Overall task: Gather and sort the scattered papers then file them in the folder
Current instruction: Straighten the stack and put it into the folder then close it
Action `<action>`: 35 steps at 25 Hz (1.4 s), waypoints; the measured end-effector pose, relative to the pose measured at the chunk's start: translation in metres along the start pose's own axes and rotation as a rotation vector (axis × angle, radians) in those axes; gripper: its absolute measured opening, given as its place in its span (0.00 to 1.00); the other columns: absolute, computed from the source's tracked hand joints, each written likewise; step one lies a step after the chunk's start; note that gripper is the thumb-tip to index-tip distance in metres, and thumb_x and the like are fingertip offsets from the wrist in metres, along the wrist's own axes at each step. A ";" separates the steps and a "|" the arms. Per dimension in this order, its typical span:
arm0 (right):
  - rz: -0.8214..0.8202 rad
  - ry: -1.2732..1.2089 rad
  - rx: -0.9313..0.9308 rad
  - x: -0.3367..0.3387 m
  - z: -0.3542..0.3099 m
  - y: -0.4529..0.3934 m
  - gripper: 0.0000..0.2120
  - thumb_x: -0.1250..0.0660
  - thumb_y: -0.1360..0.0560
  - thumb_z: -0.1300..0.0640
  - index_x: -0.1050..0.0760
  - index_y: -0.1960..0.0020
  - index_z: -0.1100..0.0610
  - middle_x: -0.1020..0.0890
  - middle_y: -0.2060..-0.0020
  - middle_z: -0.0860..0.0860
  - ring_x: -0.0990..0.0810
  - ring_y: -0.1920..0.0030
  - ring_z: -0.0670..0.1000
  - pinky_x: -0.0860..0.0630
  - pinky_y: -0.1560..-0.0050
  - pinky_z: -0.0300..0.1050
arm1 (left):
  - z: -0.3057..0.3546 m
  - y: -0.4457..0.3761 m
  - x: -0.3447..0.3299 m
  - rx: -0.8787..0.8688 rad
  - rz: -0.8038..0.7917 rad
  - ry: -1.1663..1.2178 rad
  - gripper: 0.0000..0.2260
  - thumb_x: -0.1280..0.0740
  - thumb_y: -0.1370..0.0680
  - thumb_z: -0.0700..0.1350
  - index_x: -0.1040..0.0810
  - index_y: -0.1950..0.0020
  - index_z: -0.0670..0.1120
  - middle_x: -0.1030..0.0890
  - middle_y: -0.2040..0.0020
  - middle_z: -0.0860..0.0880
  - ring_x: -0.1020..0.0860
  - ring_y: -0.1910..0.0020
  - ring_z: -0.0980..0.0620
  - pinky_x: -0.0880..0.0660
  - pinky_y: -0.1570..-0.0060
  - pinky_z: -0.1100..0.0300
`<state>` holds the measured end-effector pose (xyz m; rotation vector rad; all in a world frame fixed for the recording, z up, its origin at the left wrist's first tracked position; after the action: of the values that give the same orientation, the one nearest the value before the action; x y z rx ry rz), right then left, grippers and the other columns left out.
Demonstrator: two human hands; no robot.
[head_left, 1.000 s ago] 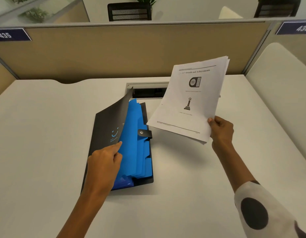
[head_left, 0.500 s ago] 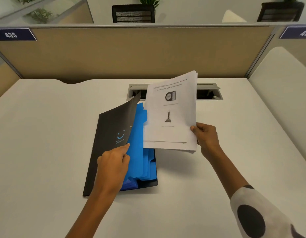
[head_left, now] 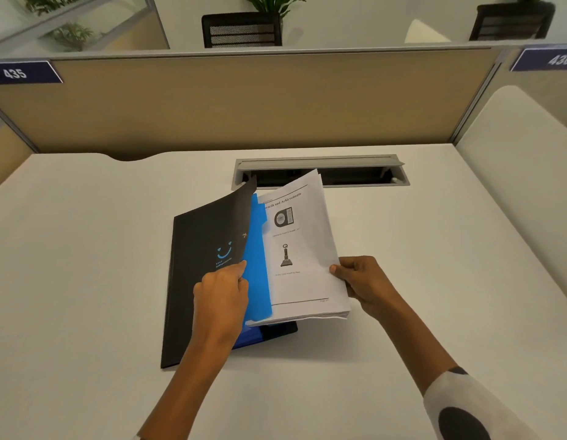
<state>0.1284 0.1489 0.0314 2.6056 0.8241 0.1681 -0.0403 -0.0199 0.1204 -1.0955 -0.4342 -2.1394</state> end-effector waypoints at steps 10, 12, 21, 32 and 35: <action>-0.140 0.022 -0.110 -0.055 0.017 -0.002 0.06 0.36 0.23 0.62 0.23 0.57 0.58 0.18 0.60 0.51 0.17 0.63 0.47 0.20 0.69 0.36 | 0.030 0.021 -0.025 -0.174 -0.124 -0.054 0.18 0.39 0.22 0.46 0.30 0.33 0.44 0.22 0.38 0.45 0.21 0.44 0.49 0.23 0.48 0.60; -0.175 0.024 -0.122 -0.065 0.023 -0.003 0.06 0.37 0.22 0.63 0.21 0.53 0.61 0.17 0.61 0.51 0.16 0.65 0.46 0.20 0.68 0.36 | 0.032 0.020 -0.026 -0.193 -0.126 -0.053 0.19 0.37 0.23 0.46 0.29 0.33 0.44 0.22 0.37 0.45 0.22 0.43 0.49 0.24 0.45 0.59; 0.208 0.470 0.178 -0.054 0.013 -0.011 0.14 0.38 0.22 0.52 0.23 0.61 0.59 0.18 0.66 0.51 0.21 0.66 0.48 0.24 0.69 0.37 | 0.033 0.016 -0.042 -0.239 -0.205 -0.140 0.16 0.41 0.21 0.46 0.29 0.34 0.45 0.22 0.38 0.47 0.23 0.40 0.51 0.24 0.44 0.60; 0.504 0.509 0.227 0.005 0.013 -0.026 0.11 0.38 0.22 0.60 0.21 0.48 0.65 0.15 0.53 0.61 0.18 0.52 0.60 0.23 0.51 0.39 | 0.051 0.033 -0.106 -0.257 -0.344 -0.207 0.19 0.44 0.20 0.51 0.36 0.29 0.49 0.24 0.35 0.47 0.23 0.41 0.47 0.26 0.44 0.55; 0.518 0.475 0.286 0.008 0.009 -0.017 0.11 0.36 0.23 0.60 0.20 0.44 0.63 0.15 0.51 0.58 0.17 0.51 0.58 0.25 0.43 0.44 | 0.024 0.033 -0.106 -0.178 -0.301 -0.133 0.22 0.44 0.22 0.59 0.33 0.31 0.52 0.30 0.29 0.50 0.31 0.32 0.49 0.34 0.35 0.55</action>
<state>0.1283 0.1632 0.0157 3.0525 0.2971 0.9012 0.0403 0.0146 0.0485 -1.3501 -0.5041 -2.4123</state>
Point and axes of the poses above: each hand's wrist, its own y-axis away from the middle knuckle, its own x-axis out of the back of the hand, z = x × y, the point moved 6 cm from there along -y, towards the middle knuckle
